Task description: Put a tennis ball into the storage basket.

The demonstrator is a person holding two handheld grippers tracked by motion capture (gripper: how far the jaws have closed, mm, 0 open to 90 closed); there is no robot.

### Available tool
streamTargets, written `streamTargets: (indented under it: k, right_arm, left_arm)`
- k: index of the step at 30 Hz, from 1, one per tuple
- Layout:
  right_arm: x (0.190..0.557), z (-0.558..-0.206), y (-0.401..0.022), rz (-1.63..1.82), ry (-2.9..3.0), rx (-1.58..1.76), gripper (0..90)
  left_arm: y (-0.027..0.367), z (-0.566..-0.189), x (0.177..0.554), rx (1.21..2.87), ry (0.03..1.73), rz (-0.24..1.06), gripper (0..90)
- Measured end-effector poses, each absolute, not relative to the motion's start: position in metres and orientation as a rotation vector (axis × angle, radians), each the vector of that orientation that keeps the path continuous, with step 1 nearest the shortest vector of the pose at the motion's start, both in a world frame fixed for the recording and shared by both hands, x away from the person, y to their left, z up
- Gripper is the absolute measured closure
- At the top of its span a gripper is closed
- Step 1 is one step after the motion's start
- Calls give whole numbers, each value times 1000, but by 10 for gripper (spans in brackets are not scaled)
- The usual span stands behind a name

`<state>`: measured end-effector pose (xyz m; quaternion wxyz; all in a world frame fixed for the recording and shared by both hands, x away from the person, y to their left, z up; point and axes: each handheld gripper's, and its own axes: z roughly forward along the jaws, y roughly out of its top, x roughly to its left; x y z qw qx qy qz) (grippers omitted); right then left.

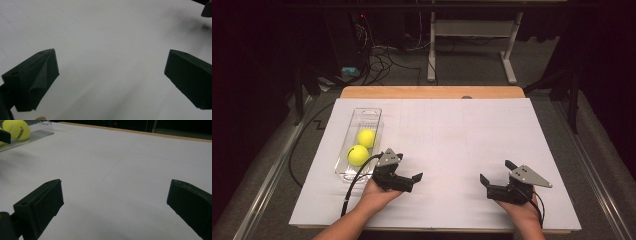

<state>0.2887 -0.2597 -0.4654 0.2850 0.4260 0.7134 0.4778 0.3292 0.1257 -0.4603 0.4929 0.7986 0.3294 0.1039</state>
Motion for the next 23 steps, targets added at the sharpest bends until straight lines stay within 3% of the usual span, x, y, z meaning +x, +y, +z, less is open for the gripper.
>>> streamTargets:
  k: [9, 23]
  right_arm:
    - [282, -460, -257, 1300, 1893, 1109, 7]
    - [284, -456, -263, 1331, 1889, 1062, 7]
  left_arm:
    - [139, -451, 319, 1781, 728, 285, 4]
    - [142, -453, 316, 1768, 756, 317, 4]
